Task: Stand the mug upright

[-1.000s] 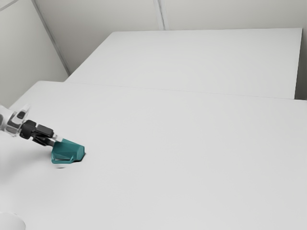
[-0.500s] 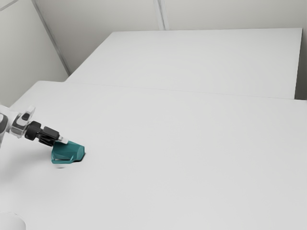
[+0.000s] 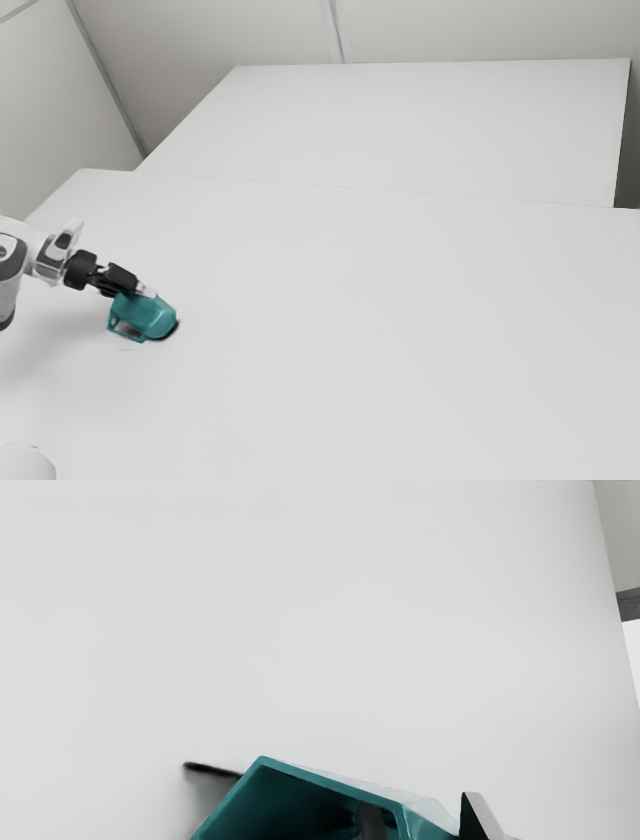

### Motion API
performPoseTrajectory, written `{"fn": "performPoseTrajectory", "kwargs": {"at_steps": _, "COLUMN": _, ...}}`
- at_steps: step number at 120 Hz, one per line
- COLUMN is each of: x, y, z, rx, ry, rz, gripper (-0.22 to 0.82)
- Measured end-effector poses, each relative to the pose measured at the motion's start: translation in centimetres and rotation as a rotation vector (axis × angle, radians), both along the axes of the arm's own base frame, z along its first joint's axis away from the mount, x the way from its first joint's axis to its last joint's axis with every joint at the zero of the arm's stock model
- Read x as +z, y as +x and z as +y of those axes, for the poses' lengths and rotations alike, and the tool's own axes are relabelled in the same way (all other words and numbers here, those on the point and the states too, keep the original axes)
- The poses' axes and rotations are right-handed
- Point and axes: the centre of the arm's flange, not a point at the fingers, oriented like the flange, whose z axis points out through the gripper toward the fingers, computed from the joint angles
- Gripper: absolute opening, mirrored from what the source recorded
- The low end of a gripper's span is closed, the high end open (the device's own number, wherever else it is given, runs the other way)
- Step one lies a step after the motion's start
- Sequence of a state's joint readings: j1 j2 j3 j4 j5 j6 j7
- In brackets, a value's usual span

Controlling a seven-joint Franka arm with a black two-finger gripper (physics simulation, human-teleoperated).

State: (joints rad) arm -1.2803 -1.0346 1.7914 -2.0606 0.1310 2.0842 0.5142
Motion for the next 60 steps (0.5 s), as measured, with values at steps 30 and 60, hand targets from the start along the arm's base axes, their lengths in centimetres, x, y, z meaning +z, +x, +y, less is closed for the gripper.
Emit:
{"fn": "performPoseTrajectory", "kwargs": {"at_steps": 30, "x": 2.2, "y": 1.3, "z": -1.7, "rx": -0.02, "ry": -0.036, "rz": -0.041, "gripper": -0.1}}
{"fn": "performPoseTrajectory", "kwargs": {"at_steps": 60, "x": 5.6, "y": 2.4, "z": -3.3, "rx": -0.043, "ry": -0.029, "rz": -0.1, "gripper": -0.14}}
